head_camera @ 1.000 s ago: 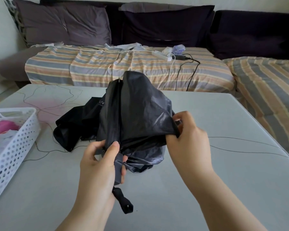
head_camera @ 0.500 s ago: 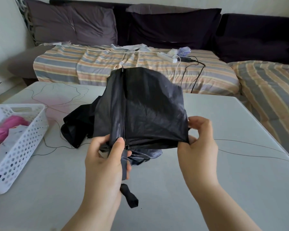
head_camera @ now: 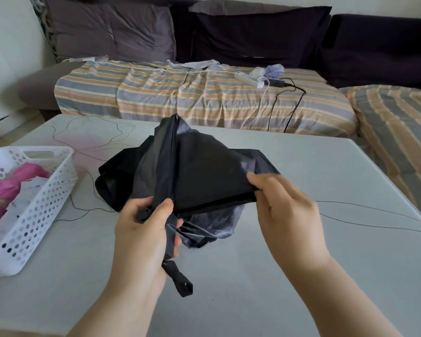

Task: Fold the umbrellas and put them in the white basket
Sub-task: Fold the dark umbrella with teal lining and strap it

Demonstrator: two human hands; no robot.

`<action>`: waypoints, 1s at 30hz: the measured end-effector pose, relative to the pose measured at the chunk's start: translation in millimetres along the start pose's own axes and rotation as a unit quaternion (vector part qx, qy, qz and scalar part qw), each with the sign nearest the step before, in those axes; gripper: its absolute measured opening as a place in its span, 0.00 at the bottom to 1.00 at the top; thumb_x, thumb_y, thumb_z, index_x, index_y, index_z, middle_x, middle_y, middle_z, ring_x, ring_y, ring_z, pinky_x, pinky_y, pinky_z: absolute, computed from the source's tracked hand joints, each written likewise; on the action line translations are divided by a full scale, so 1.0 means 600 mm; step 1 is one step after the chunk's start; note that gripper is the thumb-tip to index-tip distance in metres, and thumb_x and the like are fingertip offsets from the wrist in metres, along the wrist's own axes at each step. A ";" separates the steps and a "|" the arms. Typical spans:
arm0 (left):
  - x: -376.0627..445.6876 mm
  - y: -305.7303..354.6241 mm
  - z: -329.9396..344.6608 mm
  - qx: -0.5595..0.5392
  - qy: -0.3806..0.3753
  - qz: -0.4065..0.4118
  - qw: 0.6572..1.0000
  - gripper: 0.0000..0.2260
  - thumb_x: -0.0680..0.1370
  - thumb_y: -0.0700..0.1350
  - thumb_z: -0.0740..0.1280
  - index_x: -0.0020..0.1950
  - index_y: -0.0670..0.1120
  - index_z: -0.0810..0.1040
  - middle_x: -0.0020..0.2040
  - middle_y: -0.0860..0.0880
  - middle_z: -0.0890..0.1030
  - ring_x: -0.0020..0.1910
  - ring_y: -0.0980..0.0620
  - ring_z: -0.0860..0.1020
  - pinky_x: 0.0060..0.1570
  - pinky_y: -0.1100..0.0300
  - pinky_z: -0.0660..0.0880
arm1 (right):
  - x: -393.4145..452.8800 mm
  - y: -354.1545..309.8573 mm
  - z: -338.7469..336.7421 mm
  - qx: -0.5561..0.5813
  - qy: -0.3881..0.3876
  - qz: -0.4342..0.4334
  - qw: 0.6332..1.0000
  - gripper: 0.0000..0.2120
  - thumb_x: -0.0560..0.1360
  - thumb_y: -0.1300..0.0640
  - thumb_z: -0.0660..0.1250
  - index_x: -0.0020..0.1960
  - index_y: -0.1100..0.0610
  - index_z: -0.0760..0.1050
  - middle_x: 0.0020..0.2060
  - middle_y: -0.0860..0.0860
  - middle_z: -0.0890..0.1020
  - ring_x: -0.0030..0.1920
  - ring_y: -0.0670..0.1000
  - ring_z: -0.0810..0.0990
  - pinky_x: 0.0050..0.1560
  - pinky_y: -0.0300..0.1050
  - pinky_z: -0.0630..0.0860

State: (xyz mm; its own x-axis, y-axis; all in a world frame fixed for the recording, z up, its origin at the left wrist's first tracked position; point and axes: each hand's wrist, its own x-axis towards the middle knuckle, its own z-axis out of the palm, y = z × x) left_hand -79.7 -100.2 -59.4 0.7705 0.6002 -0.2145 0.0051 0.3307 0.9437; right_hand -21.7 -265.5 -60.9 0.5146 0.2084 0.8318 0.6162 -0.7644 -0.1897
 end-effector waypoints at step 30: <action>-0.011 -0.002 -0.009 0.048 -0.085 0.063 0.993 0.03 0.76 0.39 0.67 0.46 0.46 0.75 0.29 0.39 0.77 0.21 0.47 0.68 0.18 0.63 0.63 | 0.016 0.028 0.001 0.294 -0.137 0.567 0.757 0.21 0.80 0.49 0.60 0.39 0.65 0.70 0.29 0.51 0.73 0.30 0.49 0.71 0.31 0.41 0.67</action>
State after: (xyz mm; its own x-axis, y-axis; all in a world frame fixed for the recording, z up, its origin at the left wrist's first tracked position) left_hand -88.3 -100.8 -60.8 0.8657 0.4975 -0.0552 -0.0440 0.1856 0.9816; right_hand -6.0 -276.0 -56.7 0.9662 -0.1976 -0.1657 -0.1983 -0.1588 -0.9672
